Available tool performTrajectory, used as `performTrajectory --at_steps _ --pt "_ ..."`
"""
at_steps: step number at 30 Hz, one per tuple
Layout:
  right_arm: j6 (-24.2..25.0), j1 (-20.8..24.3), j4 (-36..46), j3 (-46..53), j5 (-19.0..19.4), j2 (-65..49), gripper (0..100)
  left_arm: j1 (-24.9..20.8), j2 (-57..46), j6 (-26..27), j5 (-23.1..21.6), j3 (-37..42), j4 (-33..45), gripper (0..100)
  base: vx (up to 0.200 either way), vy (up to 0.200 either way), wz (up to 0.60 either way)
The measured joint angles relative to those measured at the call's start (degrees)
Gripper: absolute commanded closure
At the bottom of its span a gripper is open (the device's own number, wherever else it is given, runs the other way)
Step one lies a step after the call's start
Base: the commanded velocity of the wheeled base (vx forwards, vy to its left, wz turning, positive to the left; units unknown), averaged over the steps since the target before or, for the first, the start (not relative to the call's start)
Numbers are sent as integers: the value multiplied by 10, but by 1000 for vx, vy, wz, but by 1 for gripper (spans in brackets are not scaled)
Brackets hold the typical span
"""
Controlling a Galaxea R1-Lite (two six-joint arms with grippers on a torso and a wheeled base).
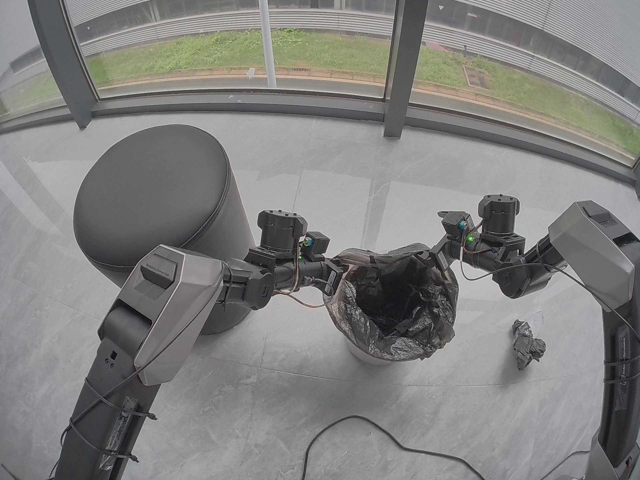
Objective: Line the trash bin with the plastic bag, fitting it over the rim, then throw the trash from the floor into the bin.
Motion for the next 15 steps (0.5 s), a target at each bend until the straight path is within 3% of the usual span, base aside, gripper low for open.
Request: performTrajectory --at_steps 15 --pt "5 -1 -13 -3 -2 3 0 8 3 -15 8 0 -33 0 0 0 0"
